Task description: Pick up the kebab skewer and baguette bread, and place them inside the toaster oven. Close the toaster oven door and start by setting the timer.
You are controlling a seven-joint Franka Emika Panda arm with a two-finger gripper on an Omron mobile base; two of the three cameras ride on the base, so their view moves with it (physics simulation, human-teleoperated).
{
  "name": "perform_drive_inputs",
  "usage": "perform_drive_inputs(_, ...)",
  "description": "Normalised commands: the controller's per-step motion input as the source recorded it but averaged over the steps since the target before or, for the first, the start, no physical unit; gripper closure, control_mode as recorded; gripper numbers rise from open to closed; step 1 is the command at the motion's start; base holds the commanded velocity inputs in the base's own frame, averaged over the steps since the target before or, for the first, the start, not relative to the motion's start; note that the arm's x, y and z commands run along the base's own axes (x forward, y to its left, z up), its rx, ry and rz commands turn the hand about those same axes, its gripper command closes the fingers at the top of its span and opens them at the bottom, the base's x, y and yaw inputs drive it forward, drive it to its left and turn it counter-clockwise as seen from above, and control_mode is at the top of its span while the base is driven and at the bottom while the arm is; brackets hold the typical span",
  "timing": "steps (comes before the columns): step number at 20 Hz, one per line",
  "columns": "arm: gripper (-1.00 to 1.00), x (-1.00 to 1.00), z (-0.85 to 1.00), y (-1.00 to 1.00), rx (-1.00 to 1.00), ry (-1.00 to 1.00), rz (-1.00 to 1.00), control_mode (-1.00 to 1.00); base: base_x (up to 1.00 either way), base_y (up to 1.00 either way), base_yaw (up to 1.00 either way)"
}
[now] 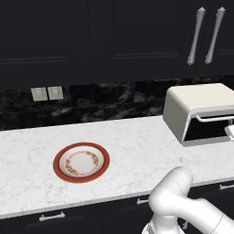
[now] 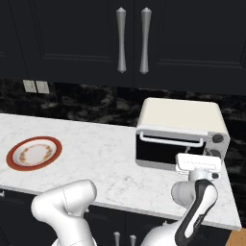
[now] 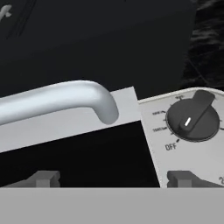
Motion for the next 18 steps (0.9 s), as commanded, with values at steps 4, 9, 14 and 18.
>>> perform_drive_inputs(4,-1.0,0.43,0.01,0.51,-0.02,-0.01,-0.23,-1.0,0.0,0.0,0.0)
perform_drive_inputs(9,-1.0,0.35,0.03,0.38,0.0,0.0,-0.17,-1.0,0.0,0.0,0.0)
perform_drive_inputs(14,-1.0,0.23,0.05,0.29,0.0,0.0,-0.15,-1.0,0.0,0.0,0.0)
perform_drive_inputs(18,-1.0,0.23,0.01,0.29,0.0,0.0,-0.15,-1.0,0.0,0.0,0.0)
